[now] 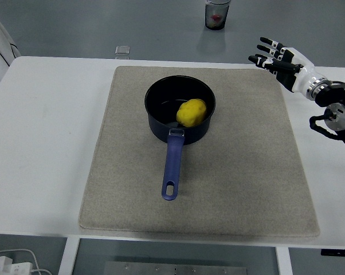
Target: Put the potato in the blue pot
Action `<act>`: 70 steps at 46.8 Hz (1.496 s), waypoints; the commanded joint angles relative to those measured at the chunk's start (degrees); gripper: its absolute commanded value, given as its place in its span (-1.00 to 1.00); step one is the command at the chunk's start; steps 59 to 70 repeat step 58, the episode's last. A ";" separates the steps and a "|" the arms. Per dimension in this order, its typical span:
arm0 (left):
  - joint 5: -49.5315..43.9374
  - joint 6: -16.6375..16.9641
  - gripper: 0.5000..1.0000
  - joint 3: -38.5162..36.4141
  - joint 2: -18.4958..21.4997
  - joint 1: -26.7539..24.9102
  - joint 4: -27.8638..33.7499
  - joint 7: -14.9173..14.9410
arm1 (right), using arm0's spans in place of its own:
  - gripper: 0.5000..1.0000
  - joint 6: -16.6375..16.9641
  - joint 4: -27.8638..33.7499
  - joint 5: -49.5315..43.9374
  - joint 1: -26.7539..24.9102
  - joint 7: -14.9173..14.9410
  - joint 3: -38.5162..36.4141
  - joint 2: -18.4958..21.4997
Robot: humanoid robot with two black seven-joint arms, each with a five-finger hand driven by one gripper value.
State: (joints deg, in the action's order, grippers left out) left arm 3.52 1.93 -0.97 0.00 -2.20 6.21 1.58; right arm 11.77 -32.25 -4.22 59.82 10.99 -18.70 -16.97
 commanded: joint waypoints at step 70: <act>0.00 0.00 0.99 0.00 0.00 0.00 -0.05 0.00 | 0.72 0.09 2.98 4.57 -2.16 0.18 -6.53 2.11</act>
